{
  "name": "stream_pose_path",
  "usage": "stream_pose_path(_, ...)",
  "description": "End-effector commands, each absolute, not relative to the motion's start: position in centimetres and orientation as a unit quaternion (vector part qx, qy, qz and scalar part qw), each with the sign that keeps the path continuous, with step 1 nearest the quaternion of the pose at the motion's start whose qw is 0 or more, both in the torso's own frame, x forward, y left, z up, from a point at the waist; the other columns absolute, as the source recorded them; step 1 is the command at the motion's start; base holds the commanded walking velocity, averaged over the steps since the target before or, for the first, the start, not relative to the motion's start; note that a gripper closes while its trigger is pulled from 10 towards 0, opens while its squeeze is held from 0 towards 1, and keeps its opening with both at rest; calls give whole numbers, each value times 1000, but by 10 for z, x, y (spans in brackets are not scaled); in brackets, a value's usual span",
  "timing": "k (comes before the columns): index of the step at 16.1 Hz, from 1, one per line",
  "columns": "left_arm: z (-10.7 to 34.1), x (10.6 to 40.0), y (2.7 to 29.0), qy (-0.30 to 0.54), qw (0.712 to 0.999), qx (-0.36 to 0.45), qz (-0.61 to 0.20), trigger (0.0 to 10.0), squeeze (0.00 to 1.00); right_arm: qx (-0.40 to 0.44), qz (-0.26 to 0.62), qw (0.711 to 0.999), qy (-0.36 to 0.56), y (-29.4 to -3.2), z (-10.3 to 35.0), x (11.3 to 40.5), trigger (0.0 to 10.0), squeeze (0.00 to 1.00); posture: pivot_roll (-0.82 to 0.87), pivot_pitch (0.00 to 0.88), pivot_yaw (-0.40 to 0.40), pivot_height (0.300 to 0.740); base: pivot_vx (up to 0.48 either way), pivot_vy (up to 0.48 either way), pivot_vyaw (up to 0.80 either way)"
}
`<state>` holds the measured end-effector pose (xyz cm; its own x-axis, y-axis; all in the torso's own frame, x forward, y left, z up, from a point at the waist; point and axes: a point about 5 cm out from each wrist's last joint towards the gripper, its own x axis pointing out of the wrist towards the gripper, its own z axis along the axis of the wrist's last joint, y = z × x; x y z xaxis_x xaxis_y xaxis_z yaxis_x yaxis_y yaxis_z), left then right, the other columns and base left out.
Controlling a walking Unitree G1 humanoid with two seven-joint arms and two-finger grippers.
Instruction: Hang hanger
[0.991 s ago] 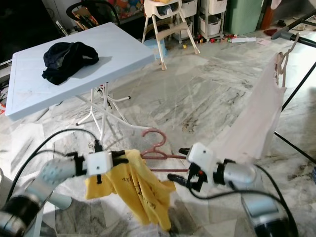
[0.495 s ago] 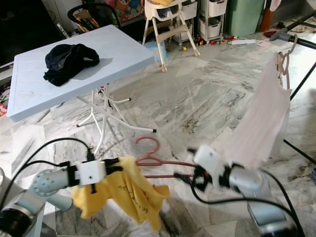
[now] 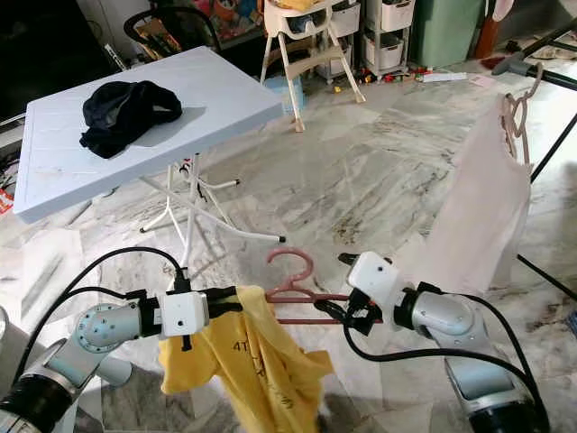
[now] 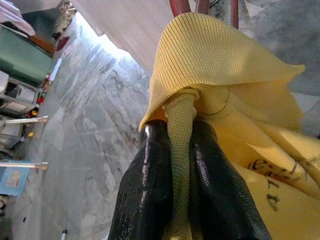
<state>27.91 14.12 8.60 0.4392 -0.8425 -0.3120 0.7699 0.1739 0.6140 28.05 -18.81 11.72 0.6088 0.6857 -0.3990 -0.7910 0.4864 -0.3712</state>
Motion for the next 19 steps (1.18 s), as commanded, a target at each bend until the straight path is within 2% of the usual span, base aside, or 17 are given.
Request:
stream_pose_path(1,94,282,145,-60,754,386,-529,0,0,-275,441,848,106,-188,120,284,10000,0,-133,27,156,740,0,0,0)
stream_pose_path(2,94,283,145,-60,752,389,-528,0,0,-298,466,824,122,-190,120,281,10000,0,-133,26,156,740,0,0,0)
stream_pose_path(3,94,283,146,-60,751,391,-528,0,0,-304,472,818,126,-191,120,281,3843,0,-133,26,156,740,0,0,0)
stream_pose_path(4,92,284,147,-53,746,397,-531,0,0,-318,507,788,144,-193,121,276,0,0,-136,27,161,740,0,0,0)
stream_pose_path(7,91,284,146,-53,743,399,-534,0,0,-347,526,760,159,-198,127,279,0,0,-140,29,160,740,0,0,0)
stream_pose_path(10,91,285,143,-55,742,399,-535,0,0,-354,540,745,167,-197,130,282,0,0,-144,30,157,740,0,0,0)
stream_pose_path(13,90,285,140,-57,742,398,-536,0,0,-349,566,723,188,-186,121,278,0,0,-142,29,154,740,0,0,0)
stream_pose_path(15,89,286,138,-59,742,398,-537,0,0,-347,572,716,198,-183,115,276,0,0,-142,28,153,740,0,0,0)
stream_pose_path(19,89,287,137,-58,743,397,-536,0,0,-346,566,721,199,-181,112,278,0,0,-143,28,153,740,0,0,0)
